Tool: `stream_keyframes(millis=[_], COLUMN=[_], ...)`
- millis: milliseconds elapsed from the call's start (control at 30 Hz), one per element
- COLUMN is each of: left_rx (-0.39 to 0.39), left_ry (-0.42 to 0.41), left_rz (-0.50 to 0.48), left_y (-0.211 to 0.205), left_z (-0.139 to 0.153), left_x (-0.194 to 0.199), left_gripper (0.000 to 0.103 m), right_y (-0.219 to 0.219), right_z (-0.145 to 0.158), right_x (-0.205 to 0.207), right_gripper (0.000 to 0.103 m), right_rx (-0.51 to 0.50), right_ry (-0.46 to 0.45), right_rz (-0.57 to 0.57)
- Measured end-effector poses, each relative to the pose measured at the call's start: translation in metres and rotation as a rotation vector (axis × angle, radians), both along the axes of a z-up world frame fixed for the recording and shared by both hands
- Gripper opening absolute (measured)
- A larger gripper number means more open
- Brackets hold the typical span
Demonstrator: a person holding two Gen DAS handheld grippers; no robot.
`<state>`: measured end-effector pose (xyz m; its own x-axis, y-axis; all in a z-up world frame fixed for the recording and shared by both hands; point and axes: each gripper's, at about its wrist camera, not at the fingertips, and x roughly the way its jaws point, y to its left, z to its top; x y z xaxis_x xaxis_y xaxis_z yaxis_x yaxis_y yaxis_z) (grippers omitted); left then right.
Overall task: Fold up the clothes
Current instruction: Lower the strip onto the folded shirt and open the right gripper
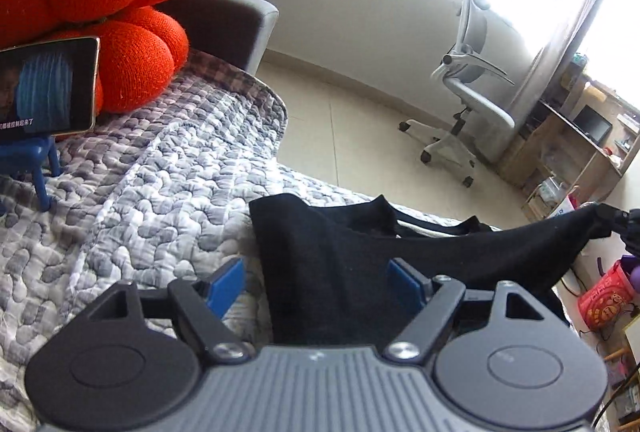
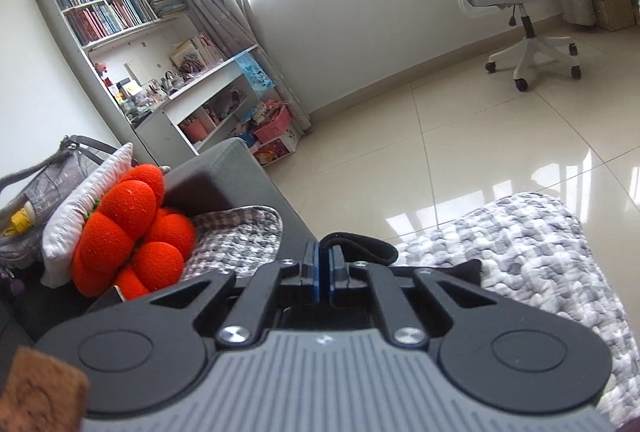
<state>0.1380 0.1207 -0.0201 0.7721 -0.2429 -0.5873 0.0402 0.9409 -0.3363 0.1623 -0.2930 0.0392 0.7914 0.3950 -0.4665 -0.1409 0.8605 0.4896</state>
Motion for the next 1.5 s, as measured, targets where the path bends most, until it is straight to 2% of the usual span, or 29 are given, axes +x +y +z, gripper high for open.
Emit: stream_keyframes(millis=[133, 267, 400, 533, 700, 967, 1100, 1200, 1300, 1400, 1500], left_rx=[0.049, 0.04, 0.015, 0.072, 0.122, 0.239, 0.234, 0.189, 0.221, 0.239, 0.245], left_ry=[0.021, 0.043, 0.043, 0.062, 0.09, 0.092, 0.093, 0.097, 0.109, 0.106, 0.108], left_rz=[0.023, 0.065, 0.091, 0.107, 0.128, 0.117, 0.11, 0.094, 0.096, 0.094, 0.091], left_y=[-0.001, 0.006, 0.011, 0.006, 0.004, -0.002, -0.002, 0.001, -0.001, -0.004, -0.004], left_z=[-0.004, -0.008, -0.008, -0.01, -0.014, -0.017, -0.017, -0.016, -0.019, -0.018, -0.018], left_x=[0.005, 0.008, 0.008, 0.01, 0.013, 0.013, 0.014, 0.013, 0.013, 0.013, 0.013], left_gripper=[0.079, 0.079, 0.079, 0.079, 0.078, 0.072, 0.071, 0.071, 0.071, 0.071, 0.071], right_y=[-0.01, -0.009, -0.009, -0.018, -0.02, -0.018, -0.021, -0.02, -0.02, -0.021, -0.021], right_z=[-0.017, -0.033, -0.036, -0.031, -0.06, -0.069, -0.076, -0.073, -0.07, -0.068, -0.064], right_x=[0.0, 0.003, -0.002, -0.008, -0.002, 0.0, 0.003, 0.001, 0.0, 0.0, -0.001], right_gripper=[0.006, 0.006, 0.006, 0.006, 0.006, 0.007, 0.007, 0.007, 0.008, 0.026, 0.029], right_rx=[-0.074, -0.187, -0.227, -0.226, -0.293, -0.329, -0.363, -0.373, -0.379, -0.384, -0.367], right_ry=[0.049, 0.1, 0.096, 0.083, 0.184, 0.172, 0.2, 0.188, 0.181, 0.189, 0.173], right_rz=[-0.019, -0.004, 0.016, 0.011, 0.03, 0.076, 0.073, 0.079, 0.079, 0.066, 0.062])
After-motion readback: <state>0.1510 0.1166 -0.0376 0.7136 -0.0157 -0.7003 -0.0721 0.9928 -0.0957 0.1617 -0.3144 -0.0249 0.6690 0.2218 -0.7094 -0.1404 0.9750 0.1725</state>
